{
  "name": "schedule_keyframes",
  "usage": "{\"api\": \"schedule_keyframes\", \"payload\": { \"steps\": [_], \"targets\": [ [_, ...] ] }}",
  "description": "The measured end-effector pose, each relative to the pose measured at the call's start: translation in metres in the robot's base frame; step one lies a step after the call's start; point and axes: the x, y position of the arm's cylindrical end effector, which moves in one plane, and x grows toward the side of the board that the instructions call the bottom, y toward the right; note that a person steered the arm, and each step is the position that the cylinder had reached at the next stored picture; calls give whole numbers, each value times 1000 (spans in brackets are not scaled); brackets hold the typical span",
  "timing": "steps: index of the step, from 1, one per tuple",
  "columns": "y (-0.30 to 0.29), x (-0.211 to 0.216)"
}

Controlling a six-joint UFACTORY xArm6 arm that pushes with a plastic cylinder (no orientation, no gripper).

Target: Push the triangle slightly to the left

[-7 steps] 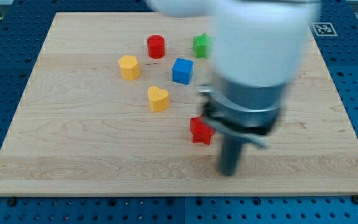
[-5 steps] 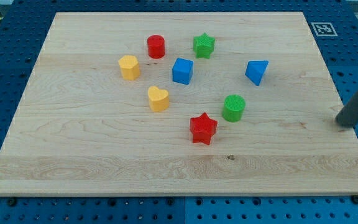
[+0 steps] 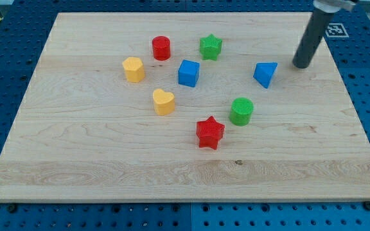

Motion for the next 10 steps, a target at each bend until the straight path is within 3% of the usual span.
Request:
{"api": "schedule_keyframes", "payload": {
  "steps": [10],
  "targets": [
    [-43, 26]
  ]
}}
